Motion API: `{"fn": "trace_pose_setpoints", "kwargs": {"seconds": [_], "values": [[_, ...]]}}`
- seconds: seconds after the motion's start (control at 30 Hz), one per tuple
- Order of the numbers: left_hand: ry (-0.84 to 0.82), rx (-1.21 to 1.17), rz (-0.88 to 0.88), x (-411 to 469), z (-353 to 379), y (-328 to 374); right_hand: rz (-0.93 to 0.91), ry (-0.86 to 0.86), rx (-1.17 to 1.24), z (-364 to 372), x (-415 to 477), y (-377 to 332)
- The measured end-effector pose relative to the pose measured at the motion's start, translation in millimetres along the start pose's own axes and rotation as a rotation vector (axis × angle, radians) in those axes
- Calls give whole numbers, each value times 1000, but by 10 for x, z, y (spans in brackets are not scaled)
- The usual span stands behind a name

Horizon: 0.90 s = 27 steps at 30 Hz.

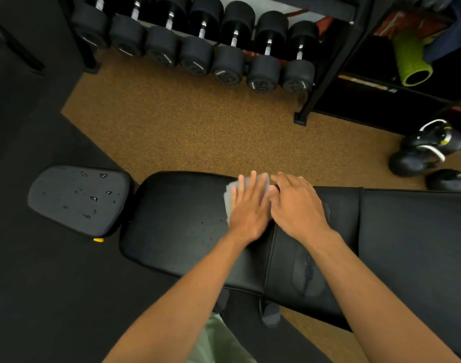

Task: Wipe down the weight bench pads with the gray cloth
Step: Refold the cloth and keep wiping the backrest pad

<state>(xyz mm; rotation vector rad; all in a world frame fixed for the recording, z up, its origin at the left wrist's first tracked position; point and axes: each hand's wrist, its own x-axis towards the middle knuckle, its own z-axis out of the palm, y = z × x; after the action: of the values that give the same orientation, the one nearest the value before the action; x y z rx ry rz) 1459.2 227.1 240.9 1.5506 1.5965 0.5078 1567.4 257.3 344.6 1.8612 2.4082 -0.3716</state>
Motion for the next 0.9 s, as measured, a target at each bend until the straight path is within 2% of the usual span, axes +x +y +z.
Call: {"fn": "trace_pose_setpoints", "kwargs": {"seconds": [0.17, 0.33, 0.47, 0.67, 0.8, 0.9], "values": [[43, -72, 105, -933, 210, 238, -59, 6, 20, 39, -39, -85], [48, -38, 123, -935, 122, -126, -154, -62, -48, 227, -70, -219], [71, 39, -14, -654, 19, -709, -199, -97, -94, 340, -113, -292], [111, -8, -204, -216, -151, -1318, -206, -105, -90, 441, -163, -263], [115, -2, -323, -139, -133, -1351, -194, -101, -84, 428, -166, -228], [50, 20, -271, -343, -25, -987, -190, -90, -54, 398, -187, -223]]}}
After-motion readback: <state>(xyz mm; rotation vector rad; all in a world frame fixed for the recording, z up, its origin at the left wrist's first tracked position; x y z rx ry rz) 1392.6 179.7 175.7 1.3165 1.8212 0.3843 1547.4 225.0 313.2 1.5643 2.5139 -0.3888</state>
